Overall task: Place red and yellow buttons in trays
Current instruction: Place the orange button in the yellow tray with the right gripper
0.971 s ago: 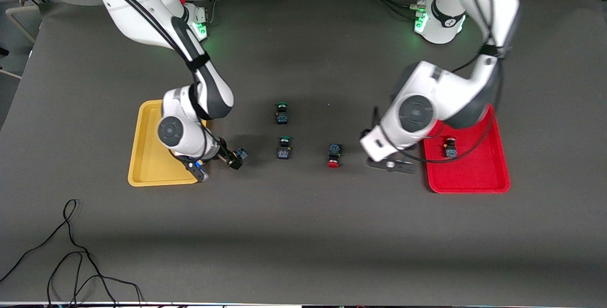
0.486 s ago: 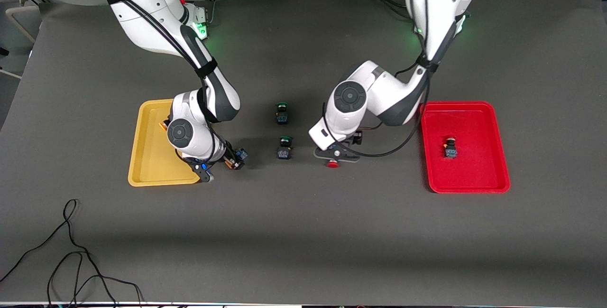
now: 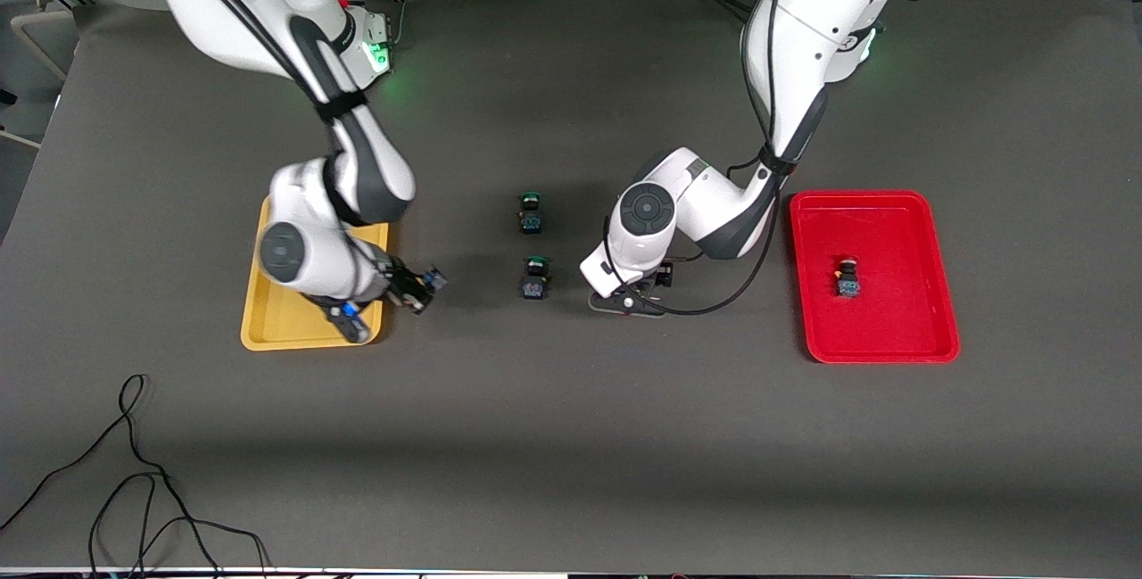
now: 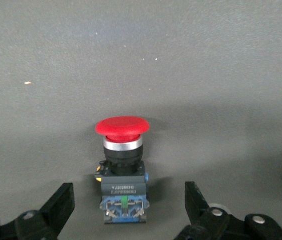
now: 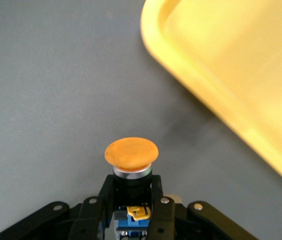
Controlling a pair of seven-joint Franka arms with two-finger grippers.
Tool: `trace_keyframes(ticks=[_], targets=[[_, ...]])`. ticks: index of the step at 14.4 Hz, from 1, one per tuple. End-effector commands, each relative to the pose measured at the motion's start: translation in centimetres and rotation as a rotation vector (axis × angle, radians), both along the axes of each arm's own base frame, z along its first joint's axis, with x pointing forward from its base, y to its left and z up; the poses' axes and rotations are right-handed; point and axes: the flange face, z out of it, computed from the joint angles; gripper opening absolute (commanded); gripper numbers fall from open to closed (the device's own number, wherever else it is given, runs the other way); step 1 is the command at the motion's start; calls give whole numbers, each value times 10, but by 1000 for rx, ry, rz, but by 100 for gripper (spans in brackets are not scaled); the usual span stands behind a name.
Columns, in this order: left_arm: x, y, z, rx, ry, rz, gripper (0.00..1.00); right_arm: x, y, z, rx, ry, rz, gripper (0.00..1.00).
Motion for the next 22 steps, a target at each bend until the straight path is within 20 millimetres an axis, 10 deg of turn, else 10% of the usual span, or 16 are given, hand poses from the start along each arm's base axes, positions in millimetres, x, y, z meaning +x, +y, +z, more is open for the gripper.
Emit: trace_keyframes(ticks=[1, 3, 6, 11, 12, 13, 17, 22], targets=[[2, -7, 3, 11, -24, 57, 32, -2, -59, 39, 33, 14, 47, 0], [5, -6, 7, 12, -23, 98, 7, -3, -109, 30, 38, 22, 99, 0], [13, -3, 24, 2, -22, 153, 4, -24, -149, -20, 15, -30, 168, 0], [31, 54, 130, 26, 77, 180, 0, -37, -171, -68, -1, -71, 186, 0], [36, 81, 146, 28, 111, 182, 0, -37, -172, -70, 18, -78, 199, 61], [42, 114, 161, 31, 131, 176, 0, -37, -174, -74, 23, -76, 197, 99], [33, 269, 177, 51, 189, 145, 0, -35, -175, -55, 50, -84, 197, 100], [44, 437, 135, 59, 214, 62, 0, -32, -179, 56, 82, -128, 307, 100]])
